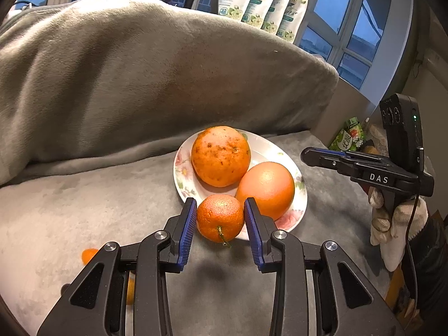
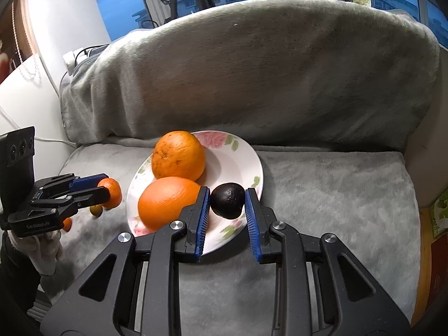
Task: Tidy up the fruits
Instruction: 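Lower the plum onto the plate and open right gripper while left releases tangerine there, then move both open grippers away from the plate toward the loose fruits, then grasp a small brown fruit with the right gripper while the left grasps the kumquat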
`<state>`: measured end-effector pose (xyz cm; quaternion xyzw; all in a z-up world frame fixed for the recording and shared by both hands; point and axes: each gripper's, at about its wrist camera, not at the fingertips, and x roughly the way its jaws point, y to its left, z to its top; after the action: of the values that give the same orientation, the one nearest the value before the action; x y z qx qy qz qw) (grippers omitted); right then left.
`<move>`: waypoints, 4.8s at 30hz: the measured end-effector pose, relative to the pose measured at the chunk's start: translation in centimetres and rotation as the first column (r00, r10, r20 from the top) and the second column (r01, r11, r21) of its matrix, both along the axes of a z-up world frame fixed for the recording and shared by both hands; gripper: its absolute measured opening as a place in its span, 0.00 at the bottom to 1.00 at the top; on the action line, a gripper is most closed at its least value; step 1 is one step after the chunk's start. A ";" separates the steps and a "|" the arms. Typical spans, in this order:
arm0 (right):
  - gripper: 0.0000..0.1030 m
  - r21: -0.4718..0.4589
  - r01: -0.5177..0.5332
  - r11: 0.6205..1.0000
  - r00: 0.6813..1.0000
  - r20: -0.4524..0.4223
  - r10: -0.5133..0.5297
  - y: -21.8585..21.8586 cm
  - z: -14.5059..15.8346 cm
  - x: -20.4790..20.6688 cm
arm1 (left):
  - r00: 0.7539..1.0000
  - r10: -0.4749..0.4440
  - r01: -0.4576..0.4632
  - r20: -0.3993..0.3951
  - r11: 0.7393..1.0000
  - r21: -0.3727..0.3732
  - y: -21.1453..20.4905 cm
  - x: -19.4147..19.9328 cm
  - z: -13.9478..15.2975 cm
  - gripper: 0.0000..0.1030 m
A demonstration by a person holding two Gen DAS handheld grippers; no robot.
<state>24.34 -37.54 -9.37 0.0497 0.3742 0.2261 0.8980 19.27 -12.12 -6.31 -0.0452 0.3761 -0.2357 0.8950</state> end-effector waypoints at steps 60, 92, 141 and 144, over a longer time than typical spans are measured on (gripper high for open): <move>0.87 0.019 0.041 0.999 0.999 0.022 -0.041 0.6 0.2 1.3 | 0.998 -0.015 0.008 0.064 0.994 0.110 -2.9 0.3 0.4 0.78; 0.87 -0.021 -0.027 0.999 0.990 0.137 0.029 4.0 3.2 -7.6 | 0.983 0.135 -0.141 0.122 0.989 0.040 6.5 -4.6 3.6 0.78; 0.44 -0.030 -0.332 0.943 0.942 -0.060 0.330 11.9 -3.8 -15.0 | 0.981 0.162 -0.141 -0.110 0.974 0.178 8.6 0.0 -4.3 0.31; 0.43 -0.037 -0.339 0.940 0.940 -0.063 0.337 12.1 -4.0 -15.1 | 0.979 0.159 -0.135 -0.125 0.974 0.181 8.4 0.4 -4.8 0.29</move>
<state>9.27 -25.44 -13.40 -0.0304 0.4074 0.3664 0.8360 19.62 -3.68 -11.11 -0.0121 0.4519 -0.1319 0.8822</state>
